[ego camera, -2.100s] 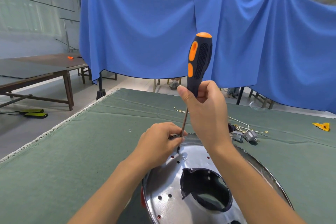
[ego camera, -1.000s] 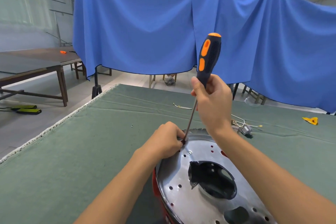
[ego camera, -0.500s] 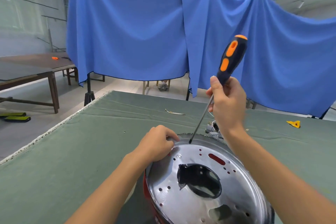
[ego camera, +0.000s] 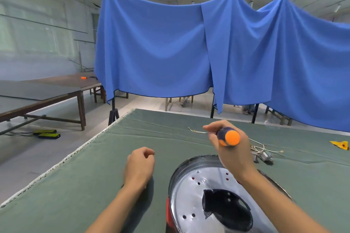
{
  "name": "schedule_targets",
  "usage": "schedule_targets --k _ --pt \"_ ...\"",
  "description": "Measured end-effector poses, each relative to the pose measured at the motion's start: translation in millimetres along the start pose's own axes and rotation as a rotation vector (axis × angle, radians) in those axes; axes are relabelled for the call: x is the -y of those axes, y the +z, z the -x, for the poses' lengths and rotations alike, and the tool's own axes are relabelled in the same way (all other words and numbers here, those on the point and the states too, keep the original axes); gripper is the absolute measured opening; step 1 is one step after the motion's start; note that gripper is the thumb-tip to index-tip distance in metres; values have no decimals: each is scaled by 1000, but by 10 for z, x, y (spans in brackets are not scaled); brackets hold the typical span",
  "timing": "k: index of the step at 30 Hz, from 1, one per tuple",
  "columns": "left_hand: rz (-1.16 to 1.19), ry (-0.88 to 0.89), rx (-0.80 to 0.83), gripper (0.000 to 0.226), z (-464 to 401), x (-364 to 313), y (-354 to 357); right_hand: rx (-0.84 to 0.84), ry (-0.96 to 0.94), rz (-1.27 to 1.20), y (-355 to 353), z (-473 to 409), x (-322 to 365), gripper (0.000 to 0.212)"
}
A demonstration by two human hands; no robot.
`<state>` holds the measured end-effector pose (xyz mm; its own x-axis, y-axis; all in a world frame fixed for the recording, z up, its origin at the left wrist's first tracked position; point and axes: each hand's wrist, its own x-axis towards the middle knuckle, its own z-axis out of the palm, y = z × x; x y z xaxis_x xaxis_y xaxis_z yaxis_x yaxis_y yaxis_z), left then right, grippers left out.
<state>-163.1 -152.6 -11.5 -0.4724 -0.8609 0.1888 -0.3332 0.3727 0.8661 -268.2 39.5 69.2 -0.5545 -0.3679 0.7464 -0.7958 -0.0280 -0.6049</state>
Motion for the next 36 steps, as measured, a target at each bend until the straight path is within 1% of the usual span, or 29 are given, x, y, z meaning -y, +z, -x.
schedule_targets --k 2,4,7,10,14,18,20,21,23,25,27,29,30,32,33,36 --pt "-125 -28 -79 23 -89 169 -38 167 -71 89 36 23 -75 31" --pt "-184 -50 -110 25 -193 233 -33 262 -75 98 72 42 -126 30" --pt "-379 -10 -69 26 -298 201 60 229 -53 76 109 78 -170 20" --pt "-492 -18 -69 22 -394 177 147 174 2 44 127 104 -174 6" --pt "-518 -19 -110 16 -517 180 215 151 104 33 139 121 -182 10" --pt "-481 -2 -132 14 -561 161 244 132 133 37 140 128 -172 13" --pt "-391 29 -132 13 -559 152 241 111 178 30 123 121 -185 14" --pt "-287 37 -128 13 -541 155 237 101 214 26 112 119 -191 16" --pt "30 14 -122 18 -451 154 233 64 272 47 96 113 -197 20" --pt "334 -76 -101 23 -309 95 223 -17 302 127 81 94 -194 33" --pt "570 -173 -39 22 -177 -1 227 -80 323 249 50 69 -182 50" --pt "733 -240 16 18 -78 -148 196 -81 341 400 21 59 -151 62" --pt "821 -280 50 16 -43 -213 174 -71 342 467 18 61 -141 65" --pt "982 -368 147 12 25 -304 121 -45 343 533 24 73 -113 60" --pt "1010 -396 196 11 59 -324 96 -35 352 520 29 84 -110 56" --pt "937 -438 300 9 138 -318 57 1 393 376 19 79 -132 38"
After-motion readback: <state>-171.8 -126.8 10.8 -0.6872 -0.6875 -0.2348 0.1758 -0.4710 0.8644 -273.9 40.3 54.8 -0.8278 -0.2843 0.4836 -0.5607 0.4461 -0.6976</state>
